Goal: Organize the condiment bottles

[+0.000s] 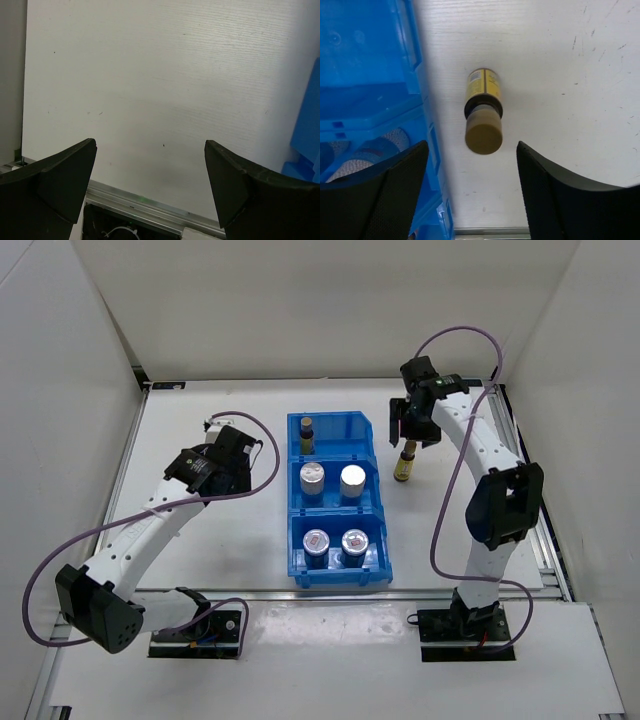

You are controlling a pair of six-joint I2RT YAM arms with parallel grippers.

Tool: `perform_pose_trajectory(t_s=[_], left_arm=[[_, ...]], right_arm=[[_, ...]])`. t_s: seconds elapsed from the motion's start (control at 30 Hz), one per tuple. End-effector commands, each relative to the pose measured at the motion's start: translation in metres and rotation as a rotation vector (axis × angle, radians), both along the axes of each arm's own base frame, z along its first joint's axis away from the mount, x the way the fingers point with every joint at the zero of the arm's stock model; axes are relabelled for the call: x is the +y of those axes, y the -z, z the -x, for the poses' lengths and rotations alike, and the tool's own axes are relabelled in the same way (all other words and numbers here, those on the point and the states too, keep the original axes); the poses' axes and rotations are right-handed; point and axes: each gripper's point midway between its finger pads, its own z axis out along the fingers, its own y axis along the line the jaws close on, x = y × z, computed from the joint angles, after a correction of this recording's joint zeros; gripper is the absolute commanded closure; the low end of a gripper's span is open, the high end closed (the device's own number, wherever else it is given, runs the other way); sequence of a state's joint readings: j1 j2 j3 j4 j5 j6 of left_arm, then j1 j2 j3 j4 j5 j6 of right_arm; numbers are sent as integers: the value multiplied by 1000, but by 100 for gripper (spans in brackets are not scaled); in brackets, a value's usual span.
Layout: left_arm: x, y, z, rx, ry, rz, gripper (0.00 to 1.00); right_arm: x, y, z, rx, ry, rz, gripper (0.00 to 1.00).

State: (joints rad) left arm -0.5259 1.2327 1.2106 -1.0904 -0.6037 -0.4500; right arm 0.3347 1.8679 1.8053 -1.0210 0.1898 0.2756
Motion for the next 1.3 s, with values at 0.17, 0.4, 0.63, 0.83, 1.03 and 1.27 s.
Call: perform_pose_trajectory(t_s=[0.17,0.4,0.63,0.83,1.03,1.27], left_arm=[[1,-20,-6,-75,-21,12,0],[2,-22,-5,-83,-21,17,0],[1,-23,-7,-91,-21,22,0],[1,-23,-7,-91,-21,22,0],[0,-25,-5,-99,-17,36,0],[2,-35,-3,-135,-11,52,0]], right_arm=[[-6,19,-18,35,9,-21,36],[-5,23,-22,40,9,-19,60],[-10,-8,-21,-37,31,32,89],[9,-73,-21,-193,11,78,99],[59,-99,-26,-275,-105,43,99],[114,-89,-31,-277,-236,16,99]])
